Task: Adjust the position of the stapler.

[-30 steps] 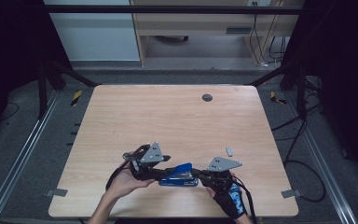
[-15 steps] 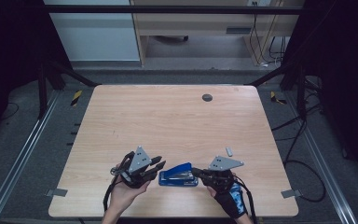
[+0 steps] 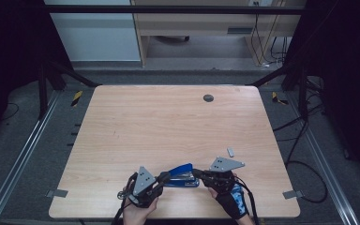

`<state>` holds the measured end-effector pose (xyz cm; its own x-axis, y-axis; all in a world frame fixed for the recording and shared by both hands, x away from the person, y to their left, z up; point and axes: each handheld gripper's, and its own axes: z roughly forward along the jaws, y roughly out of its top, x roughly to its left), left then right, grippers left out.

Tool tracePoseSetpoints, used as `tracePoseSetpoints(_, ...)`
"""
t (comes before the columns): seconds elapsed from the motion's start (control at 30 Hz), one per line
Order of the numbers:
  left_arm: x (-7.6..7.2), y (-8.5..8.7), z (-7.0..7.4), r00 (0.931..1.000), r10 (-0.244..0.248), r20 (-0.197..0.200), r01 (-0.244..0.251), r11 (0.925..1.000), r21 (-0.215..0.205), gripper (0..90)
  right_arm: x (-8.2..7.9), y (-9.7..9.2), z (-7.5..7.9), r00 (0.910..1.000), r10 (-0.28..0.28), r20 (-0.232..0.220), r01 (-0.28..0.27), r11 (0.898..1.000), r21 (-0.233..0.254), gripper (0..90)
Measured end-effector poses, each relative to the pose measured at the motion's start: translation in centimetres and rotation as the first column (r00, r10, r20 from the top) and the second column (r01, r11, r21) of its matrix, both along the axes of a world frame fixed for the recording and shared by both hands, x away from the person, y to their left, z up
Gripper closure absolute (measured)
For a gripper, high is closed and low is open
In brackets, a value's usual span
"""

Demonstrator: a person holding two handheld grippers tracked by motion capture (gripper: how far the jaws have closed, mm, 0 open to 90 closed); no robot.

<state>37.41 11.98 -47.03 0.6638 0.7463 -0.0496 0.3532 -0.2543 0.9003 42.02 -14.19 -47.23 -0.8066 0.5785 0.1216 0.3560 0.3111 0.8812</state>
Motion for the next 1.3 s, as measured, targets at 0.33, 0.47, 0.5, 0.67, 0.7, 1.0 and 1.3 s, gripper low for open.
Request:
tracePoseSetpoints(0.33,-0.8,-3.5,-2.6,0.9995,0.029,-0.010,-0.029,0.9993,-0.021,87.8,0.0,0.0,0.0,1.0000,-0.001,0.001,0.001,1.000,0.002,90.0)
tracePoseSetpoints(0.47,-0.8,-4.7,-3.5,0.9984,0.055,-0.012,-0.055,0.9978,-0.036,89.4,0.0,0.0,0.0,1.0000,-0.002,-0.001,0.002,1.000,0.001,90.0)
tracePoseSetpoints(0.5,-0.8,-4.9,-3.6,0.9978,0.066,-0.010,-0.066,0.9972,-0.034,89.7,0.0,0.0,0.0,1.0000,-0.002,-0.002,0.002,1.000,0.002,90.0)
tracePoseSetpoints(0.67,-0.6,-5.7,-4.2,0.9947,0.101,-0.020,-0.102,0.9942,-0.035,89.8,0.0,0.0,-0.1,1.0000,0.002,-0.003,-0.002,1.000,0.001,90.0)
tracePoseSetpoints(0.7,-0.6,-5.8,-4.4,0.9948,0.100,-0.020,-0.101,0.9943,-0.035,89.8,0.1,0.0,-0.1,1.0000,0.002,-0.003,-0.002,1.000,0.001,90.0)
tracePoseSetpoints(1.0,-0.6,-6.7,-4.7,0.9939,0.108,-0.022,-0.109,0.9935,-0.035,89.8,0.1,0.1,-0.1,1.0000,0.003,-0.004,-0.003,1.000,0.003,90.0)
tracePoseSetpoints(1.3,-0.6,-7.5,-4.9,0.9869,0.159,-0.030,-0.160,0.9868,-0.027,89.9,0.1,0.1,-0.1,1.0000,0.002,-0.005,-0.002,1.000,0.004,90.0)
